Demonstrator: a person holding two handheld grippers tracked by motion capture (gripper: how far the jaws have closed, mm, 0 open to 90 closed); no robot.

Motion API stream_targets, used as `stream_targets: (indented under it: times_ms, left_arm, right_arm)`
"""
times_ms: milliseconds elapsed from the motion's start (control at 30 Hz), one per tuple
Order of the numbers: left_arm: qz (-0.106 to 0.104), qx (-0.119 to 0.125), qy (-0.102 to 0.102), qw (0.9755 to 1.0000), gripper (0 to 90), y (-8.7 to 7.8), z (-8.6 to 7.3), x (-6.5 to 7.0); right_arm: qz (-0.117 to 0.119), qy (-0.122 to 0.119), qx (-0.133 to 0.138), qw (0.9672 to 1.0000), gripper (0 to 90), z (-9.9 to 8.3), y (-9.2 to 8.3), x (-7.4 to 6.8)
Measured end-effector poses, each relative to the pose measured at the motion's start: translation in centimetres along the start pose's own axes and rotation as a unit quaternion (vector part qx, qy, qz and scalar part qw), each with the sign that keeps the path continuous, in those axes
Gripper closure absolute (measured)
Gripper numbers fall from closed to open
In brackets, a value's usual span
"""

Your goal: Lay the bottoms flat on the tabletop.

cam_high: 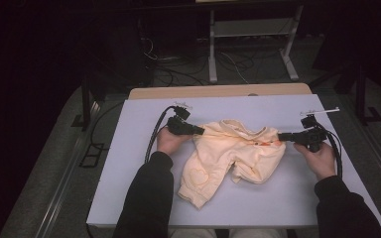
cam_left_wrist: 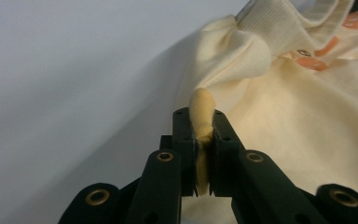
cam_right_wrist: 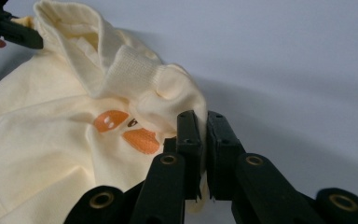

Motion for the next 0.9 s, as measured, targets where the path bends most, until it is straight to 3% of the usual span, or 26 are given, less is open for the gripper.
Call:
stream_targets:
  times_ms: [200, 300, 400, 467, 667, 900]
  left_arm:
    - [0.004, 0.004, -0.011, 0.9999, 82.2, -2.3, -1.4, 0.1]
    - [-0.009, 0.008, -0.028, 0.9995, 82.0, -3.8, -1.6, 0.2]
    - [0.002, 0.002, -0.030, 0.9995, 82.0, -5.0, -1.8, 0.1]
    - [0.013, -0.004, -0.036, 0.9993, 82.1, -5.5, -1.8, -0.3]
    - [0.038, -0.001, -0.059, 0.9975, 82.0, -6.1, -1.2, -1.7]
    - [0.064, -0.003, -0.085, 0.9943, 82.0, -5.6, 0.6, -3.4]
  right_arm:
    - [-0.001, -0.023, 0.000, 0.9997, 84.1, 1.3, 0.7, -1.1]
    - [0.003, -0.027, 0.006, 0.9996, 84.1, 2.4, 1.0, -1.4]
    - [0.005, -0.026, 0.005, 0.9996, 84.0, 3.6, 1.9, -1.5]
    - [0.019, -0.016, 0.007, 0.9997, 84.1, 4.6, 2.5, -1.5]
    - [0.012, -0.015, 0.008, 0.9998, 84.1, 7.4, 3.7, -1.4]
    - [-0.023, -0.016, -0.001, 0.9996, 84.2, 10.0, 4.5, -0.8]
Point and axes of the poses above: each handheld gripper's, and its own axes: y roughly forward along the jaws, z roughly out of its top, x roughly to its right, the point moved 7 cm from there along y, roughly forward along the jaws, and after that the axes turned 10 degrees about -x, right-handed, at the moved point
